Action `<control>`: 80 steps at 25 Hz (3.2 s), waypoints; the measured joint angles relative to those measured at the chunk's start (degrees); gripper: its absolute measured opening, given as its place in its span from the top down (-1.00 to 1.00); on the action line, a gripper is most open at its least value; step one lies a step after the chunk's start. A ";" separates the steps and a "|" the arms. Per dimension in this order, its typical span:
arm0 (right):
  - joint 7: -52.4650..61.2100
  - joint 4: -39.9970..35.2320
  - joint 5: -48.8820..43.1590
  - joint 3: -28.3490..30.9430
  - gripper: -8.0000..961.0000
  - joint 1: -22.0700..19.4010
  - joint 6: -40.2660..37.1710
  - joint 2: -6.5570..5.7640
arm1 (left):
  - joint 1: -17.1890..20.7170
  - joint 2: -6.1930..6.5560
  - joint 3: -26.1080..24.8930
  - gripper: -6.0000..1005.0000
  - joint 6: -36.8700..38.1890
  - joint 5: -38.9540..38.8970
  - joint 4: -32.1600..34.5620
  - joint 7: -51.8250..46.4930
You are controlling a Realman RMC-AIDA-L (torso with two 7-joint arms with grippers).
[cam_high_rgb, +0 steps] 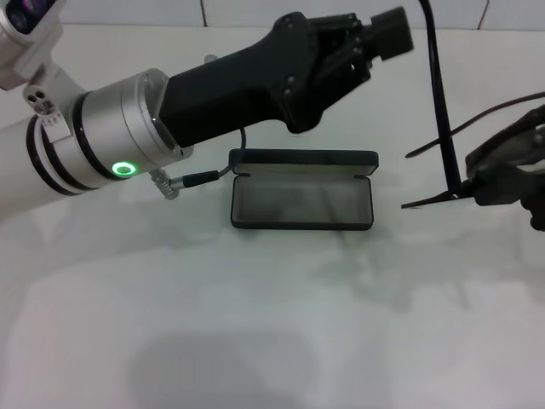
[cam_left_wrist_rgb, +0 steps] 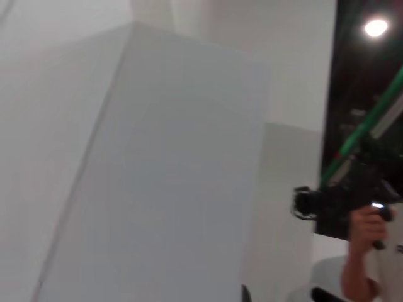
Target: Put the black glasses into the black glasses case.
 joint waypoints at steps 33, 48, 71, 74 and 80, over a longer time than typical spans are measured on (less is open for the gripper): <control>70.58 -35.66 -58.41 -0.73 0.72 13.11 -0.31 -4.54 | 11.94 1.31 -9.52 0.89 -0.78 -0.59 3.84 2.02; 69.06 -19.00 -84.51 -12.68 0.72 17.67 16.49 0.93 | 12.53 1.58 -9.51 0.89 0.43 -0.80 3.14 3.03; 68.51 -13.04 -85.23 -18.50 0.67 18.13 25.18 1.03 | 12.30 1.39 -9.59 0.89 0.27 -0.85 1.72 3.48; 68.87 -13.01 -85.34 -18.53 0.59 18.14 25.07 1.01 | 12.29 1.32 -9.59 0.89 0.30 -0.86 1.67 3.72; 70.24 -15.04 -85.51 -18.55 0.34 17.68 23.19 1.06 | 12.53 1.34 -9.58 0.89 0.52 -0.86 1.65 3.74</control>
